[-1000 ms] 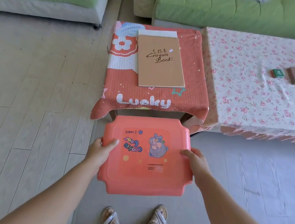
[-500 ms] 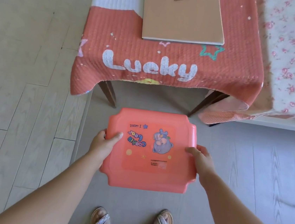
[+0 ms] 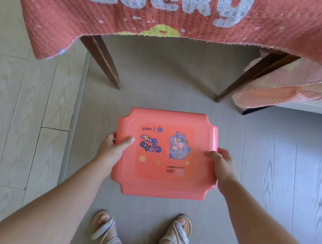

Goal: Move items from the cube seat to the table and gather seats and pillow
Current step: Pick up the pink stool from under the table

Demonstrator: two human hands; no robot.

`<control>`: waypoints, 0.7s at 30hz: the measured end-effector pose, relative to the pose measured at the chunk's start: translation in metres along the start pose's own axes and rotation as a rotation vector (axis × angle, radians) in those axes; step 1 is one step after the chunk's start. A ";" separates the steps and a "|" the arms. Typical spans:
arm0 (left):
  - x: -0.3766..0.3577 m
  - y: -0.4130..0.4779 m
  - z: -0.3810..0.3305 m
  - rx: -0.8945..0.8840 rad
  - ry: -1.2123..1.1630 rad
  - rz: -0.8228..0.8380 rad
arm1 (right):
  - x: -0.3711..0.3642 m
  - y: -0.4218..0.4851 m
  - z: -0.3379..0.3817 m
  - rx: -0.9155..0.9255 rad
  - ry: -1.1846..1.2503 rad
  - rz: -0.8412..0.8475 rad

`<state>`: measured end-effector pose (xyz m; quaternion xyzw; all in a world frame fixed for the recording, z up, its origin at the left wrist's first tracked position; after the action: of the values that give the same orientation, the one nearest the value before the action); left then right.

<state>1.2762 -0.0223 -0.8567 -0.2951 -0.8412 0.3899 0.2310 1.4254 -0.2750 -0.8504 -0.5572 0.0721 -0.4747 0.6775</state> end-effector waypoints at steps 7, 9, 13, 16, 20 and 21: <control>-0.001 0.011 0.017 0.018 -0.026 0.012 | -0.011 0.014 -0.011 -0.026 0.003 0.009; 0.001 0.017 0.020 0.028 -0.030 0.019 | -0.015 0.017 -0.014 -0.028 0.020 0.017; 0.004 0.027 0.029 0.022 -0.041 0.029 | -0.022 0.021 -0.020 -0.043 0.030 0.048; -0.001 0.028 0.040 0.034 -0.029 0.034 | -0.022 0.028 -0.029 -0.058 0.025 0.038; -0.002 0.032 0.049 0.032 -0.004 0.034 | -0.024 0.035 -0.034 -0.060 0.013 0.029; -0.002 0.034 0.049 0.030 0.007 0.030 | -0.024 0.036 -0.035 -0.056 0.000 0.024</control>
<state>1.2576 -0.0313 -0.9125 -0.3053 -0.8300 0.4048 0.2325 1.4110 -0.2839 -0.9036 -0.5750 0.0922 -0.4644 0.6673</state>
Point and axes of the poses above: each hand's wrist, its own y-axis towards the middle knuckle, its own x-axis out of the back of the hand, z = x × y, the point moved 3 cm from there along y, towards the middle knuckle, and after that the axes turned 12 degrees about -y, right-handed, at the moved point
